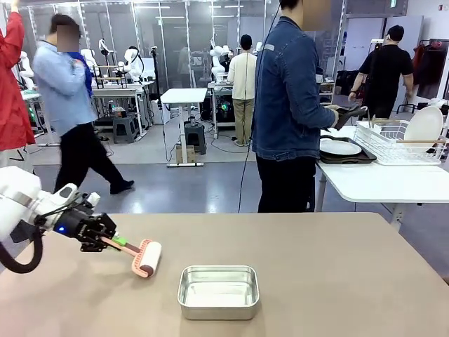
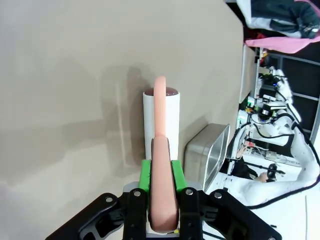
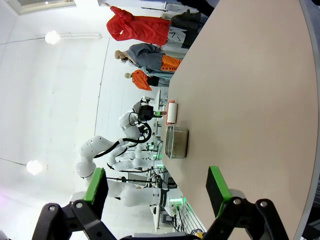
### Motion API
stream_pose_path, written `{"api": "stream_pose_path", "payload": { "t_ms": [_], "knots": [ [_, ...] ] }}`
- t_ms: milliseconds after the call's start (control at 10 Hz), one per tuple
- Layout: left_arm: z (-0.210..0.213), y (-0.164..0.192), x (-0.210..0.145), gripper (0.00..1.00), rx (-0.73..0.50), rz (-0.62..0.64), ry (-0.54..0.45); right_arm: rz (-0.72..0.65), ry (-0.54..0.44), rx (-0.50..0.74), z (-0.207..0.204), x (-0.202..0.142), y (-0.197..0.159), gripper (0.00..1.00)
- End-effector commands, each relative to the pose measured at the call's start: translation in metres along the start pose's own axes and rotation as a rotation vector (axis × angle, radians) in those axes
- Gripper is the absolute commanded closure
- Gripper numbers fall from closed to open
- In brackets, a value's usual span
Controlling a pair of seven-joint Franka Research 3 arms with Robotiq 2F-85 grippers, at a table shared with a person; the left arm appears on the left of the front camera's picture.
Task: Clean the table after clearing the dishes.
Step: When the right (or left) Handle tray is removed, use the right hand (or left hand) to clean the right (or left) side of the table with the Lint Roller.
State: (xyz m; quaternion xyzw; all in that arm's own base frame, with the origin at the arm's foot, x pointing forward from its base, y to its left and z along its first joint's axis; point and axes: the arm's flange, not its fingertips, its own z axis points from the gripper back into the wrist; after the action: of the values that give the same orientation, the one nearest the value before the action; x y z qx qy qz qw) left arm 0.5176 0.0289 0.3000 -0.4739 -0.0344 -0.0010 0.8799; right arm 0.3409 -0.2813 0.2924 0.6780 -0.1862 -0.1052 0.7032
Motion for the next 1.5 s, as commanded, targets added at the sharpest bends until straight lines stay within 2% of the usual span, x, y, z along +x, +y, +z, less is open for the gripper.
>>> {"api": "stream_pose_path", "payload": {
  "t_ms": [0,400,600,800,900,1000,1200,1400],
  "knots": [
    [0.041,0.032,-0.008,0.79,0.04,-0.12,0.02,-0.003,0.005,-0.011,0.0,-0.002,0.003,0.0],
    [0.133,0.052,-0.032,0.79,0.224,-0.139,-0.015,-0.003,0.005,-0.011,0.0,-0.002,0.003,0.0],
    [0.163,0.057,-0.034,0.79,0.314,-0.056,-0.02,-0.003,0.005,-0.011,0.0,-0.002,0.003,0.0],
    [0.186,0.054,-0.039,0.79,0.38,0.003,0.002,-0.003,0.005,-0.011,0.0,-0.002,0.003,0.0],
    [0.192,0.054,-0.039,0.79,0.347,0.023,0.054,-0.003,0.005,-0.011,0.0,-0.002,0.003,0.0],
    [0.196,0.058,-0.036,0.79,0.389,0.099,0.089,-0.003,0.005,-0.011,0.0,-0.002,0.003,0.0],
    [0.208,0.055,-0.038,0.79,0.438,0.172,0.074,-0.003,0.005,-0.011,0.0,-0.002,0.003,0.0],
    [0.23,0.035,-0.053,0.79,0.499,0.19,0.023,-0.003,0.005,-0.011,0.0,-0.002,0.003,0.0]
  ]
}}
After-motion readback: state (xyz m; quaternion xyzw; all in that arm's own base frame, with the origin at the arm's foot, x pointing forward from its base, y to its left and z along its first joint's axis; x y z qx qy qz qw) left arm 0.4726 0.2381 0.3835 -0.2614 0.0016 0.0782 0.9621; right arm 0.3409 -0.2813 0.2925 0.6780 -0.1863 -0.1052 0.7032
